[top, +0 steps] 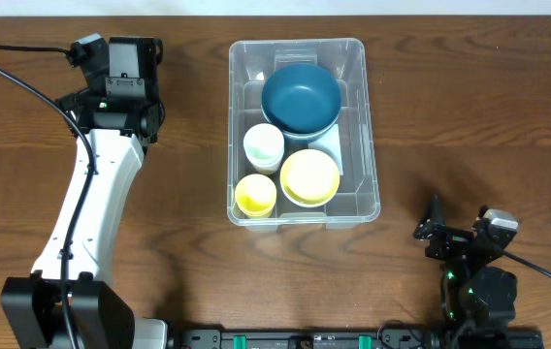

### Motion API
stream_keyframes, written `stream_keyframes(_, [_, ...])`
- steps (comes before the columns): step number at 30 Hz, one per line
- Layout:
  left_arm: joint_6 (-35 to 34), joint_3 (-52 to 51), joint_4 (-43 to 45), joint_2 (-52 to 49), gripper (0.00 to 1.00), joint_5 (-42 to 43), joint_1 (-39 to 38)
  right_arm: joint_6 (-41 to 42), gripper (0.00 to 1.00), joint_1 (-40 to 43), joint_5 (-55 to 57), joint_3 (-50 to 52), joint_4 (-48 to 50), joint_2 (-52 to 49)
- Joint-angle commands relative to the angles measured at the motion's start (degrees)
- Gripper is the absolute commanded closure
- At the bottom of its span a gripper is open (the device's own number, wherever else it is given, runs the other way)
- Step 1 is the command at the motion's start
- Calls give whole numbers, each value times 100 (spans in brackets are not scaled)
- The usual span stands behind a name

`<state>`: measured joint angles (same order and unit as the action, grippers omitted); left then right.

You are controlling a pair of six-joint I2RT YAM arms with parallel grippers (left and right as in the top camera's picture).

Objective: Pack container

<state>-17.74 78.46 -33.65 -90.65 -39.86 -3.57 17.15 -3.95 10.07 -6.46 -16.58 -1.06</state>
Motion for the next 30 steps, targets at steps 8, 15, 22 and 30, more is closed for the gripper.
stream_keyframes(8, [35, 15, -17, 85, 2, -133, 17, -1056, 1, 24, 605, 133, 15, -188])
stream_keyframes(15, [35, 15, -17, 85, 2, -133, 17, -1300, 1, 24, 911, 133, 122, -269])
stream_keyframes(22, [33, 15, -17, 85, 2, -133, 17, -3381, 1, 24, 372, 133, 354, -271])
stream_keyframes(30, [35, 15, -17, 85, 2, -133, 17, -3473, 1, 24, 168, 133, 225, -271])
